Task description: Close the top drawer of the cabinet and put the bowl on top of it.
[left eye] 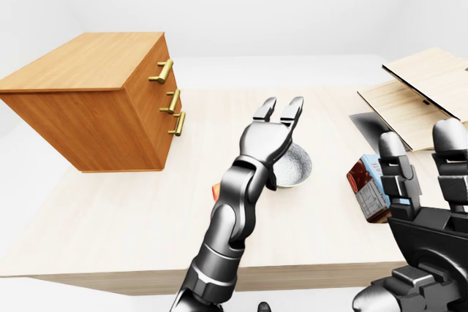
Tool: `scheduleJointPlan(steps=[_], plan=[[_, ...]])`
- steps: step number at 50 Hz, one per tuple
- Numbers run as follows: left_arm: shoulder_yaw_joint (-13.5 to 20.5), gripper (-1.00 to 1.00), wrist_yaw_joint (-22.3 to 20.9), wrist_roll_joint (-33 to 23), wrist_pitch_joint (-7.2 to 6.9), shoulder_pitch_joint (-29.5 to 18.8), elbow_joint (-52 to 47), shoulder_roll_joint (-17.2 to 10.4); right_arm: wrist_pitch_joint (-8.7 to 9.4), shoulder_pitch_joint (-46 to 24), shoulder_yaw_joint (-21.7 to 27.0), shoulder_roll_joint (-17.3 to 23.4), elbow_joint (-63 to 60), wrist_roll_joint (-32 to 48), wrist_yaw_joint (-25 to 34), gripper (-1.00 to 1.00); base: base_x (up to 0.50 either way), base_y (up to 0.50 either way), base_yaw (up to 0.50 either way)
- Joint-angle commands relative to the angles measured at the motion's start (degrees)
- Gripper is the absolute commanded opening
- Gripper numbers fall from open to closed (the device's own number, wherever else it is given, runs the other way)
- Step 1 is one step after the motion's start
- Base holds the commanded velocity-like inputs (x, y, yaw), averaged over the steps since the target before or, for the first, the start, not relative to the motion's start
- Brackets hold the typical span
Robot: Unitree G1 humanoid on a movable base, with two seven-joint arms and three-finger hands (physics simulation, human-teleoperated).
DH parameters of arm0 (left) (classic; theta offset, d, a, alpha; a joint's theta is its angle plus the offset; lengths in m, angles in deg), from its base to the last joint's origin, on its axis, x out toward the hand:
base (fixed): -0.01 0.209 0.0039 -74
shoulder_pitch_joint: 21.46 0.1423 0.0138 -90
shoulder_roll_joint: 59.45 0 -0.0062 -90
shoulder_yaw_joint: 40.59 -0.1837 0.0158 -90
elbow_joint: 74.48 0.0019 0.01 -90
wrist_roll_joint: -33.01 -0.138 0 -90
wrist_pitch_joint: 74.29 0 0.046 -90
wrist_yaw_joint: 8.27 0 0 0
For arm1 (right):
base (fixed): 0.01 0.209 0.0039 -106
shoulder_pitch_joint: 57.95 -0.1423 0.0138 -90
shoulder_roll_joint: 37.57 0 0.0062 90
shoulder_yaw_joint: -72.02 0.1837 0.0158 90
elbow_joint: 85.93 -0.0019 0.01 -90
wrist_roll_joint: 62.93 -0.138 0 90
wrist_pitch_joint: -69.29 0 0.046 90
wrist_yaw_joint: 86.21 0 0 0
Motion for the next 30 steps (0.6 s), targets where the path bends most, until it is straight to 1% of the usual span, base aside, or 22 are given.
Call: scheduleJointPlan(steps=[1,6,8,21,24,27,30], plan=[[0.92,1.0,-0.28,-2.36,0.0,-3.06,5.14,0.69,-0.36,0.26,0.3,0.56,0.0,-0.81,-0.2,1.0,0.0,0.0,0.0],[0.41,1.0,0.37,-3.65,0.0,-3.75,7.61,1.45,-0.59,0.27,0.05,0.72,0.0,-0.72,-0.26,1.0,0.0,0.0,0.0],[0.43,1.0,0.4,-4.05,0.0,-3.9,8.2,1.62,-0.36,0.07,0.27,0.87,0.0,-0.97,-0.4,1.0,0.0,0.0,0.0],[0.19,1.0,-0.88,-7.22,0.0,-3.91,10.25,2.03,-0.57,0.09,0.34,1.41,0.0,-1.48,-0.83,1.0,0.0,0.0,0.0],[-0.13,1.0,-1.93,-8.33,0.0,-3.73,9.75,2.32,-0.72,0.24,0.15,1.53,0.0,-1.47,-0.82,1.0,0.0,0.0,0.0],[0.04,1.0,-1.76,-8.6,0.0,-3.69,10.3,2.44,-1.26,0.71,0.17,1.81,0.0,-1.88,-0.78,1.0,0.0,0.0,0.0],[-0.18,1.0,-2.24,-9.35,0.0,-3.84,10.52,2.87,-1.43,0.86,0.07,1.92,0.0,-1.9,-0.82,1.0,0.0,0.0,0.0]])
